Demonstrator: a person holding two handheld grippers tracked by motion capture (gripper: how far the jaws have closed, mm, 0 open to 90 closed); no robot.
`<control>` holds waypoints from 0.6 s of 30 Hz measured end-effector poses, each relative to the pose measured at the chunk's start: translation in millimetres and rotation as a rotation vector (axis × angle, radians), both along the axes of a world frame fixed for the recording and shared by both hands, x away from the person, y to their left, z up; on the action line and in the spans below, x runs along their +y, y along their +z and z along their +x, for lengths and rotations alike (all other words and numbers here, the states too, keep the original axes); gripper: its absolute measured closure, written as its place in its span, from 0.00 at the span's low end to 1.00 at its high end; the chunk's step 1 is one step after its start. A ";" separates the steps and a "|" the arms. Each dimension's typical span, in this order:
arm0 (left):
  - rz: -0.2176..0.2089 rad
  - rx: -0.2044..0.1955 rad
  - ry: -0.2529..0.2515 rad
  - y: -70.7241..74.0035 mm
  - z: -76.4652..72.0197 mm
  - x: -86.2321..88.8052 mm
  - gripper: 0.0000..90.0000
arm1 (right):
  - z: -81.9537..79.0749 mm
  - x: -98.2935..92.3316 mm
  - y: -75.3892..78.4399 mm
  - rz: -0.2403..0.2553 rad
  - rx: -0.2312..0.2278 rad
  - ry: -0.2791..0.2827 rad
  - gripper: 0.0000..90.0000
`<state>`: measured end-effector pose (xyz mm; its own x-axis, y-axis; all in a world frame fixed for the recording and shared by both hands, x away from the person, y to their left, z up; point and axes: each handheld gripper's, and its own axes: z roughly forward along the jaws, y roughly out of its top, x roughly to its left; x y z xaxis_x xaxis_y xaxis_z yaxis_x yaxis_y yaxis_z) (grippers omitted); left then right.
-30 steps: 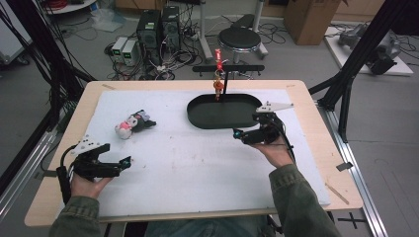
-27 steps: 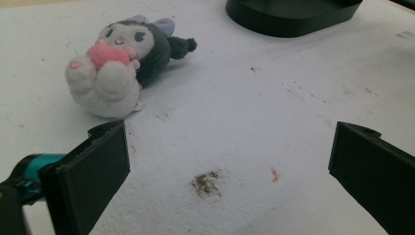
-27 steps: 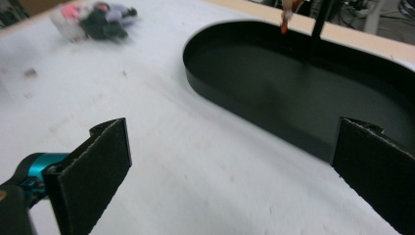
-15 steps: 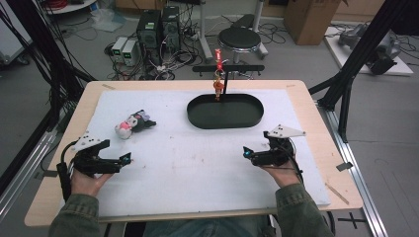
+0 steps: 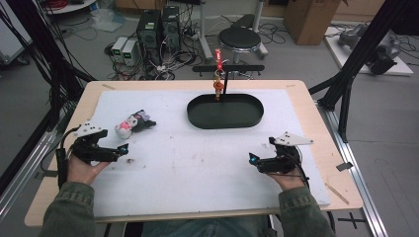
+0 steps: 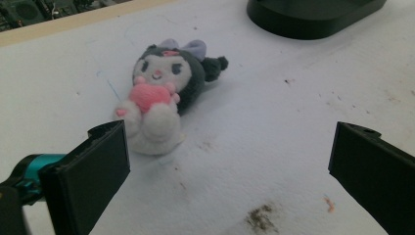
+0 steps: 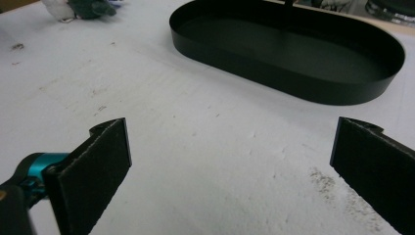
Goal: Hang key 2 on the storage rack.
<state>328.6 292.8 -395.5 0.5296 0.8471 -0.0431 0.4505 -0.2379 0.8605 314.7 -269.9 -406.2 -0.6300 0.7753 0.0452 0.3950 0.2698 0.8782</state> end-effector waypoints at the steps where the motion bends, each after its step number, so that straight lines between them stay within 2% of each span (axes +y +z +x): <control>1: 0.005 -0.002 0.003 1.0 2.2 1.3 0.02 | -0.8 -1.5 0.0 0.013 -0.004 0.003 0.01; 5: 0.003 -0.016 0.011 8.4 13.7 2.9 0.02 | -4.9 -8.9 0.1 0.020 -0.036 0.016 0.01; 9: 0.037 -0.001 -0.009 17.7 31.2 0.2 0.02 | -6.6 -18.3 -3.7 0.034 -0.031 0.011 0.01; 15: 0.116 0.062 -0.054 24.4 61.5 -3.9 0.02 | -6.3 -26.7 -7.0 0.031 -0.012 0.017 0.01; 17: 0.132 0.101 -0.077 23.5 73.8 -4.7 0.02 | -5.4 -26.4 -8.5 0.030 -0.001 0.019 0.01; 18: 0.133 0.110 -0.088 23.0 78.7 -5.2 0.02 | -4.3 -26.2 -9.2 0.024 -0.010 0.024 0.01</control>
